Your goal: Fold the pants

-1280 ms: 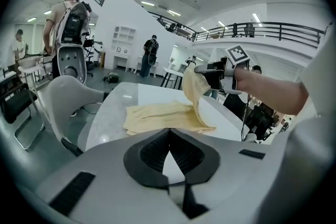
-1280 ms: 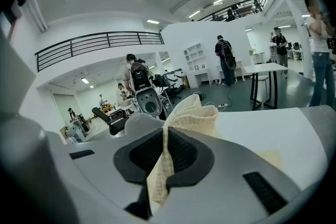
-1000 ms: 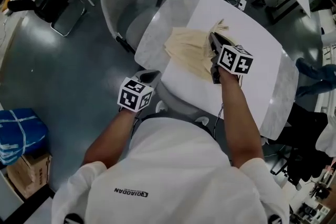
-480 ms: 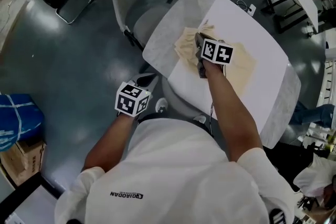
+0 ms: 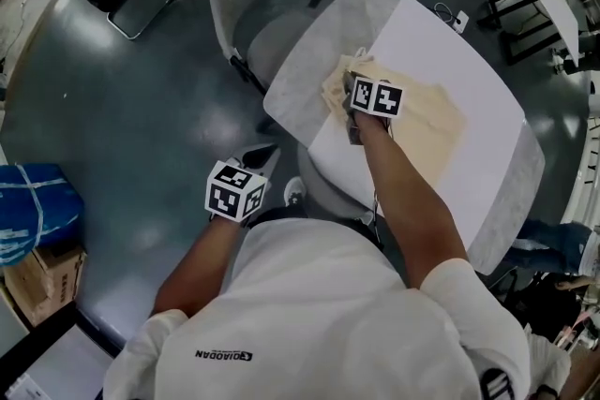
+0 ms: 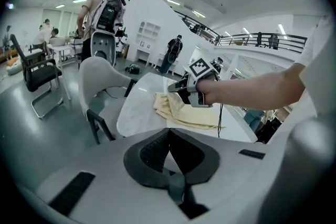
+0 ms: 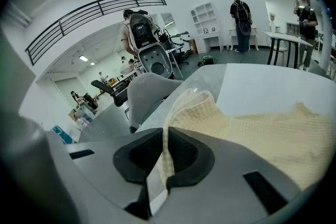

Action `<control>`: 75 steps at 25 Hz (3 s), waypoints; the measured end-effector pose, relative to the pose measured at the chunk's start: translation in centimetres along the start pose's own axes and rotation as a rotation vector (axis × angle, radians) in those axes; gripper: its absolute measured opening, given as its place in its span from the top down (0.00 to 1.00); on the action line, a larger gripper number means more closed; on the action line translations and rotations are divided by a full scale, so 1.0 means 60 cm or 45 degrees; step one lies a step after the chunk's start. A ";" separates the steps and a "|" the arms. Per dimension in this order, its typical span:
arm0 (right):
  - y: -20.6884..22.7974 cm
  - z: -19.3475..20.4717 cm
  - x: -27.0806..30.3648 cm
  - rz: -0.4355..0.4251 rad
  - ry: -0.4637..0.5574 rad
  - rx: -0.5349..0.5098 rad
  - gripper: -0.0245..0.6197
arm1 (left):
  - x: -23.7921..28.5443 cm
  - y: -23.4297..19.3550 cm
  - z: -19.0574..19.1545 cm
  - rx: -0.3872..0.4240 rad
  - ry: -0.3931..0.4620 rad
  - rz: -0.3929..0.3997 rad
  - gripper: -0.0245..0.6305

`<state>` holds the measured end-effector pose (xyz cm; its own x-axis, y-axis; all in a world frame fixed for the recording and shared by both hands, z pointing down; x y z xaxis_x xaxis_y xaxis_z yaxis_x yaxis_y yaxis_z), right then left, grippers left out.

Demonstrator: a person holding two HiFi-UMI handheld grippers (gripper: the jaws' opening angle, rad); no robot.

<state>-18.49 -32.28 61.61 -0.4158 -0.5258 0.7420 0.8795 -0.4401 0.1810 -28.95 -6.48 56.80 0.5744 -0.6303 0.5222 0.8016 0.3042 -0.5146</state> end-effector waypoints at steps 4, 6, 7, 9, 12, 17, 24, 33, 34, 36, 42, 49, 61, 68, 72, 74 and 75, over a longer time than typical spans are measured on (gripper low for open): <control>-0.001 0.006 0.017 -0.012 -0.033 -0.009 0.88 | 0.002 -0.008 -0.004 -0.006 0.004 -0.007 0.92; -0.002 0.008 0.023 -0.019 -0.046 -0.021 0.88 | 0.004 -0.009 -0.007 -0.009 0.009 -0.009 0.92; -0.002 0.008 0.025 -0.027 -0.050 -0.028 0.88 | 0.005 -0.010 -0.008 -0.009 0.010 -0.010 0.92; -0.006 0.008 0.028 -0.057 -0.054 -0.033 0.85 | 0.007 -0.012 -0.009 -0.008 0.008 -0.010 0.92; -0.016 0.004 0.023 -0.111 -0.042 -0.019 0.81 | 0.011 -0.014 -0.009 -0.006 -0.005 -0.004 0.92; -0.022 -0.013 -0.004 -0.163 0.000 -0.048 0.80 | 0.021 -0.006 -0.024 0.014 -0.010 0.016 0.92; 0.016 -0.007 -0.078 -0.236 0.100 -0.133 0.88 | 0.054 0.015 -0.048 0.076 -0.018 0.064 0.92; 0.115 0.032 -0.215 -0.135 0.230 -0.024 0.90 | 0.099 0.057 -0.068 0.162 -0.058 0.160 0.92; 0.129 0.038 -0.230 -0.117 0.242 -0.007 0.90 | 0.106 0.063 -0.070 0.171 -0.065 0.172 0.92; 0.157 0.051 -0.261 -0.081 0.267 0.015 0.90 | 0.118 0.076 -0.074 0.187 -0.078 0.187 0.92; 0.236 0.101 -0.329 0.064 0.320 0.044 0.91 | 0.158 0.102 -0.089 0.247 -0.125 0.241 0.92; 0.345 0.165 -0.367 0.210 0.282 0.134 0.91 | 0.209 0.133 -0.100 0.300 -0.177 0.286 0.92; 0.531 0.238 -0.336 0.369 0.145 0.356 0.90 | 0.265 0.158 -0.102 0.282 -0.220 0.244 0.92; 0.620 0.239 -0.266 0.350 0.062 0.436 0.84 | 0.268 0.174 -0.080 0.225 -0.214 0.179 0.92; 0.645 0.249 -0.232 0.313 0.011 0.461 0.79 | 0.260 0.176 -0.080 0.188 -0.178 0.119 0.92; 0.646 0.251 -0.218 0.284 0.003 0.477 0.76 | 0.255 0.173 -0.079 0.172 -0.164 0.092 0.92; 0.645 0.252 -0.212 0.273 -0.005 0.480 0.75 | 0.253 0.172 -0.077 0.165 -0.160 0.082 0.92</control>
<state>24.34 -31.60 68.95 -0.2146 -0.5734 0.7907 0.9691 -0.0244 0.2453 -12.71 -16.22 56.26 0.6347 -0.5150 0.5761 0.7727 0.4352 -0.4622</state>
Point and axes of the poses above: the fingertips, and each gripper's own axes: x forward along the fingers, y to its right, z out of its underside, the point moved 4 cm from there along -x, backward along the fingers, and after that the axes turned 13 degrees about z, right-handed, at the moved point
